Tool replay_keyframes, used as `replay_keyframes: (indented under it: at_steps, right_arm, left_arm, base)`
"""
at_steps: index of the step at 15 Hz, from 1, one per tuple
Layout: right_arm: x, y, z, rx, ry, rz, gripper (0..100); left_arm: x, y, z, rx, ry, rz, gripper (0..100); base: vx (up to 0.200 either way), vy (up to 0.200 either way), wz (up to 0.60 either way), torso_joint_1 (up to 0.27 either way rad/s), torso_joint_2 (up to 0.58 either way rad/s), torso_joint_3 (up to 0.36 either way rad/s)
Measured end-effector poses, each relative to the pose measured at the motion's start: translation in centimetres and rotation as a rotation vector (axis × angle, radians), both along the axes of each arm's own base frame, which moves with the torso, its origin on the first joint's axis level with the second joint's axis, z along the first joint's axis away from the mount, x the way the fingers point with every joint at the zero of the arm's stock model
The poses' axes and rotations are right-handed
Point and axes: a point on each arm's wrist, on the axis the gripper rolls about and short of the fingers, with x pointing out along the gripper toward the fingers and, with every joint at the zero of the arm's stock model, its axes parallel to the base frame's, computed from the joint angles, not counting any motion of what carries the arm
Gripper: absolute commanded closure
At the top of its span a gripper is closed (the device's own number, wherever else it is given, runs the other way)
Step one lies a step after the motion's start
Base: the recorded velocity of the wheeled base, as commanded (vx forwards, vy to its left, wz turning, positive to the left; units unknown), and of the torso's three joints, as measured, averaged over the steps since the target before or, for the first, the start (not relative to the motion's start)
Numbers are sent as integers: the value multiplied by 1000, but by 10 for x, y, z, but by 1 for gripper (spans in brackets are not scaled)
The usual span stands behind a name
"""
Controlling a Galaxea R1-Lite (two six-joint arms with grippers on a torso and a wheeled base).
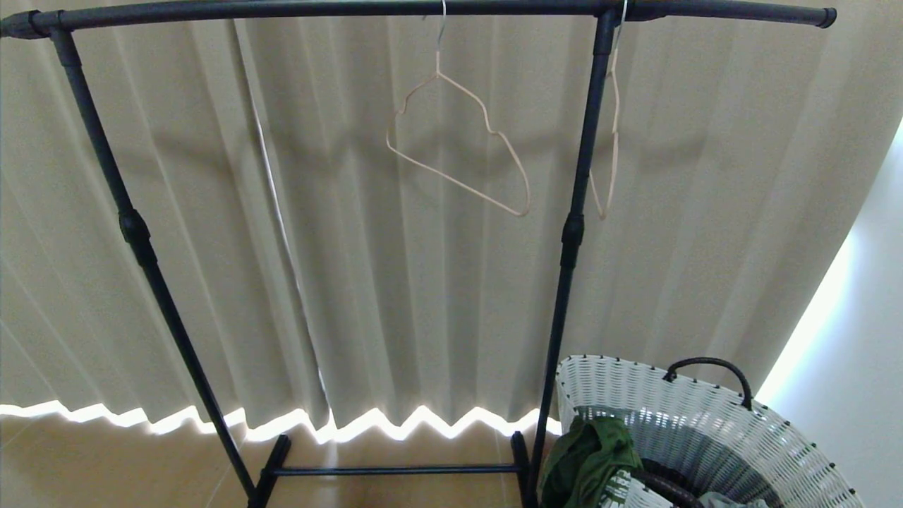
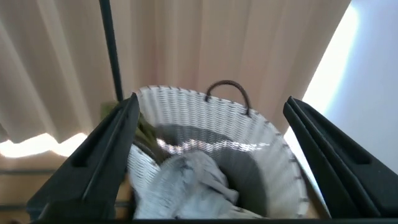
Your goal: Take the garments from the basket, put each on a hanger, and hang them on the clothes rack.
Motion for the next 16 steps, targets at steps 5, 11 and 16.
replay_keyframes:
  at_steps: [5, 11, 16]
  right_arm:
    - [3, 0, 3, -39, 69, 5, 0]
    - [10, 0, 15, -67, 132, 12, 0]
    - [20, 0, 58, -218, 208, 50, 0]
  left_arm:
    - [0, 0, 0, -24, -2, 4, 0]
    - [0, 0, 0, -34, -4, 5, 0]
    - [0, 0, 0, -35, -4, 5, 0]
  base:
    - [0, 0, 0, 0, 0, 0]
    - [0, 0, 0, 0, 0, 0]
    - [0, 0, 0, 0, 0, 0]
